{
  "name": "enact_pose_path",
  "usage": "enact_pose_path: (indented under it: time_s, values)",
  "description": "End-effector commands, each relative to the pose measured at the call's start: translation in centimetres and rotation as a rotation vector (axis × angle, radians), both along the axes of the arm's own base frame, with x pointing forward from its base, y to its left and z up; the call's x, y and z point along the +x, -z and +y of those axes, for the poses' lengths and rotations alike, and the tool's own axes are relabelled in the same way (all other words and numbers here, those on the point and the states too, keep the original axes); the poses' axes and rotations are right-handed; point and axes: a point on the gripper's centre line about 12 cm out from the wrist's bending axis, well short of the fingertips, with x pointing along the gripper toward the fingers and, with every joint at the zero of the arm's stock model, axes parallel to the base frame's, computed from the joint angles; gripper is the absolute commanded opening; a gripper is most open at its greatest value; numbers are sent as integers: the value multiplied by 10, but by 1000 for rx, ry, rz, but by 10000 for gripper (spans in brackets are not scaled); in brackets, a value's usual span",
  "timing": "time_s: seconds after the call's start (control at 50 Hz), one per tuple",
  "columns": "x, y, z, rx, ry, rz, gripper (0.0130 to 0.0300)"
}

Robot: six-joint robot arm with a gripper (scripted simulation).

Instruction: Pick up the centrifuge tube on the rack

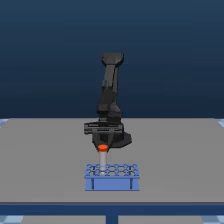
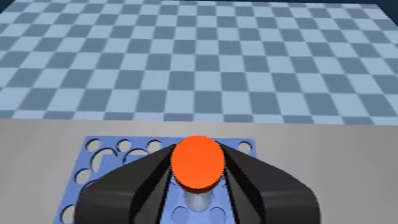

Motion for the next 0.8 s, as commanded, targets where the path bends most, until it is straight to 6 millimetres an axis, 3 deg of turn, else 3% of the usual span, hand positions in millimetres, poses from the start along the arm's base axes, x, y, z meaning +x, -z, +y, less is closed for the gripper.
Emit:
enact_pose_path:
  time_s: [0.02,0.8]
  values:
    - [0,-4,-1,11,14,7,130]
    - [0,-27,-1,11,14,7,130]
